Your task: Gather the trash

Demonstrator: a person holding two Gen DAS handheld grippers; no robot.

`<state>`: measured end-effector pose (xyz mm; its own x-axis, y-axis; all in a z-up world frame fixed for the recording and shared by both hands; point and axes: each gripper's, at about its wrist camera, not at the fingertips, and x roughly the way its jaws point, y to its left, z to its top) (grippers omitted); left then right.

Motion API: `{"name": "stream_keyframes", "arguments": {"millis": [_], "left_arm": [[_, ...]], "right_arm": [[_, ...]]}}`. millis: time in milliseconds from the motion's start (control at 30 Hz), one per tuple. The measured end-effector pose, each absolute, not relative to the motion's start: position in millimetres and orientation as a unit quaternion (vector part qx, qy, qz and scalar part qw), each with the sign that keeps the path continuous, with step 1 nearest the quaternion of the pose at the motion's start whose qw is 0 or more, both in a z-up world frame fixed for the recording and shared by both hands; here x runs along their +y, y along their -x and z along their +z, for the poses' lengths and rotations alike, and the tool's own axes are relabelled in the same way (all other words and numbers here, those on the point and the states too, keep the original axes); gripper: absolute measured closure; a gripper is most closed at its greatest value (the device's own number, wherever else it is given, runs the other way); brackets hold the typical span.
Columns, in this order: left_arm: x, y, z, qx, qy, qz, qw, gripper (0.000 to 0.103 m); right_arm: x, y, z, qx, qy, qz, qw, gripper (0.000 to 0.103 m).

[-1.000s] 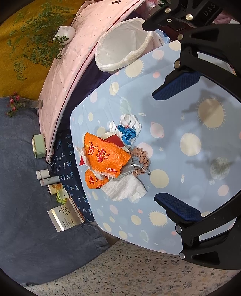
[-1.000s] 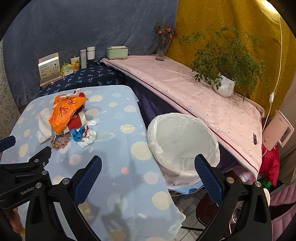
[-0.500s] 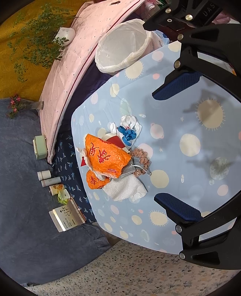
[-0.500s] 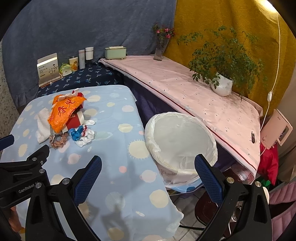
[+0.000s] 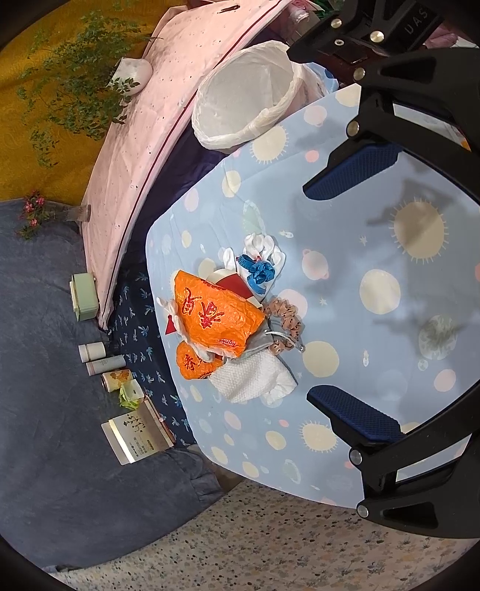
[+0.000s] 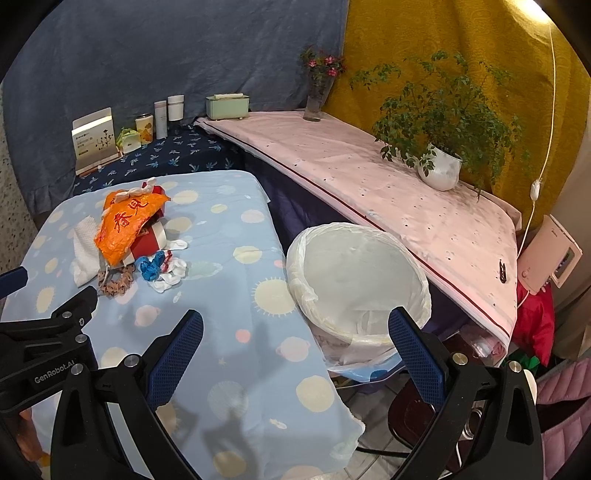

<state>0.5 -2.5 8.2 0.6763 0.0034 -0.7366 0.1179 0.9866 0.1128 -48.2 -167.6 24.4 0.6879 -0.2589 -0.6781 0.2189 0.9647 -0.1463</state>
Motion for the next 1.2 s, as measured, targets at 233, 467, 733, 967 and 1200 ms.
{"name": "stream_keyframes", "arguments": {"millis": [233, 467, 733, 967, 1200], "left_arm": [[-2.9, 0.3, 10.4, 0.396, -0.075, -0.036, 0.914, 0.007], [-3.8, 2.1, 10.7, 0.392, -0.077, -0.042, 0.916, 0.007], [-4.4, 2.6, 9.5, 0.389, -0.077, -0.048, 0.917, 0.007], [-4.0, 3.2, 9.2, 0.384, -0.077, -0.057, 0.918, 0.007], [0.4, 0.2, 7.9, 0.386, -0.069, -0.07, 0.917, 0.007]], "right_arm": [[-169.3, 51.0, 26.8, 0.37, 0.023, -0.137, 0.919, 0.007], [-168.9, 51.7, 26.3, 0.372, 0.024, -0.139, 0.918, 0.007], [-168.9, 52.2, 26.2, 0.372, 0.023, -0.139, 0.918, 0.007], [-168.4, 52.7, 26.6, 0.371, 0.022, -0.142, 0.918, 0.007], [-165.9, 53.5, 28.3, 0.364, 0.019, -0.15, 0.919, 0.007]]}}
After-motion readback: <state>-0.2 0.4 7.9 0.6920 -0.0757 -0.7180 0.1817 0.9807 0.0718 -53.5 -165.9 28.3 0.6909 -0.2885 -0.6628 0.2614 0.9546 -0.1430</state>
